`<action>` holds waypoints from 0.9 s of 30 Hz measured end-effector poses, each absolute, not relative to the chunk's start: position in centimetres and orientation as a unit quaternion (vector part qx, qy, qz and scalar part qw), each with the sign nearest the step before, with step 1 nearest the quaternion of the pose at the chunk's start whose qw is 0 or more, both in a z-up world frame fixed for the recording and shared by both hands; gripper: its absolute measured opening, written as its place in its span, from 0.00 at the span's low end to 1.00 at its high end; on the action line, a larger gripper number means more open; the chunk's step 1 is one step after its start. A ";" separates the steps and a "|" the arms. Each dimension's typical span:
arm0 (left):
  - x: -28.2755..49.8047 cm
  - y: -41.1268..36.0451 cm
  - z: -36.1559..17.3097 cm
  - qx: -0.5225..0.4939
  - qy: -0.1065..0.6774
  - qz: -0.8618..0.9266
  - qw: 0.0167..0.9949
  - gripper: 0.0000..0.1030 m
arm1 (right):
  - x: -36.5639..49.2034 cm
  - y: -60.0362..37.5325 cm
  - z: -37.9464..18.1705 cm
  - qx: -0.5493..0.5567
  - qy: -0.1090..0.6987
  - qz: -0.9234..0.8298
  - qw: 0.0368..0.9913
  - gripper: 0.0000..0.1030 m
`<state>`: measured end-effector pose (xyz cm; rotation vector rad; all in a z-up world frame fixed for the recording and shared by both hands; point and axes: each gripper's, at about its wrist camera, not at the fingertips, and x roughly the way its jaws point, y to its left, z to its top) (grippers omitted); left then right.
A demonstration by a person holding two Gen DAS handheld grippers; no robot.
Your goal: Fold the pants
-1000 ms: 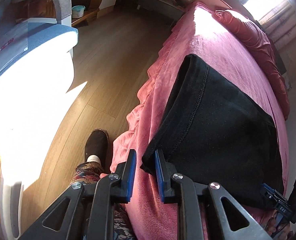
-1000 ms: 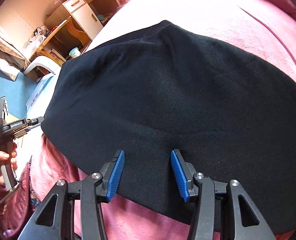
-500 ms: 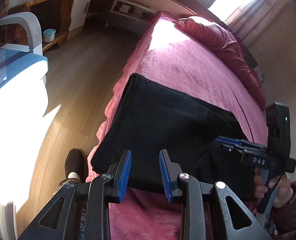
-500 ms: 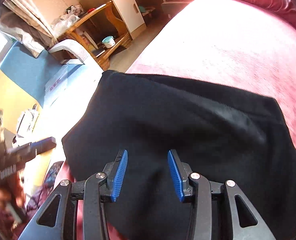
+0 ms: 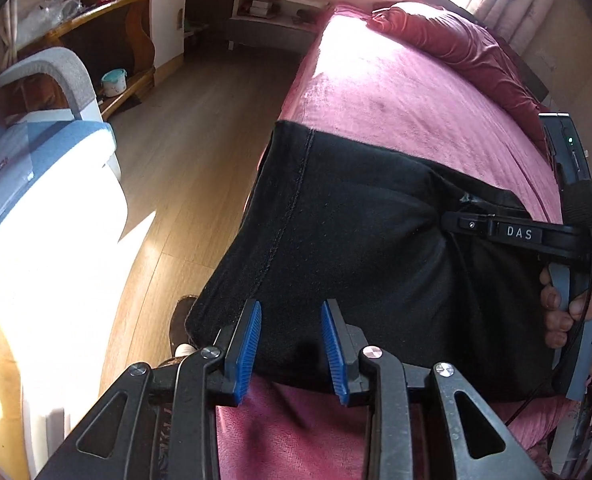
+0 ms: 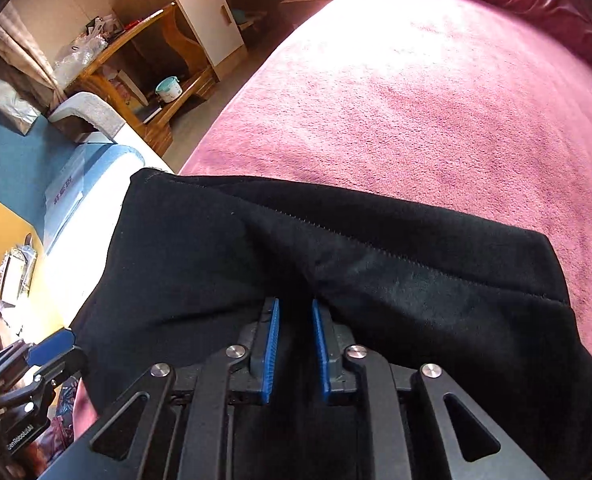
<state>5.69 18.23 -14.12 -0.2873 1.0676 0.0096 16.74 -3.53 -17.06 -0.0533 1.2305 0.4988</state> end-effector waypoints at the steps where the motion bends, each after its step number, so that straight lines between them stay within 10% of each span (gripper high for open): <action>1: 5.2 18.1 -13.3 -0.133 0.496 0.006 0.858 0.34 | 16.1 -4.1 -16.6 -0.024 0.565 0.231 0.792 0.23; 27: 3.1 7.7 -7.7 -0.042 0.442 -0.083 0.892 0.35 | 6.3 -21.1 -14.8 0.051 0.535 0.096 0.838 0.40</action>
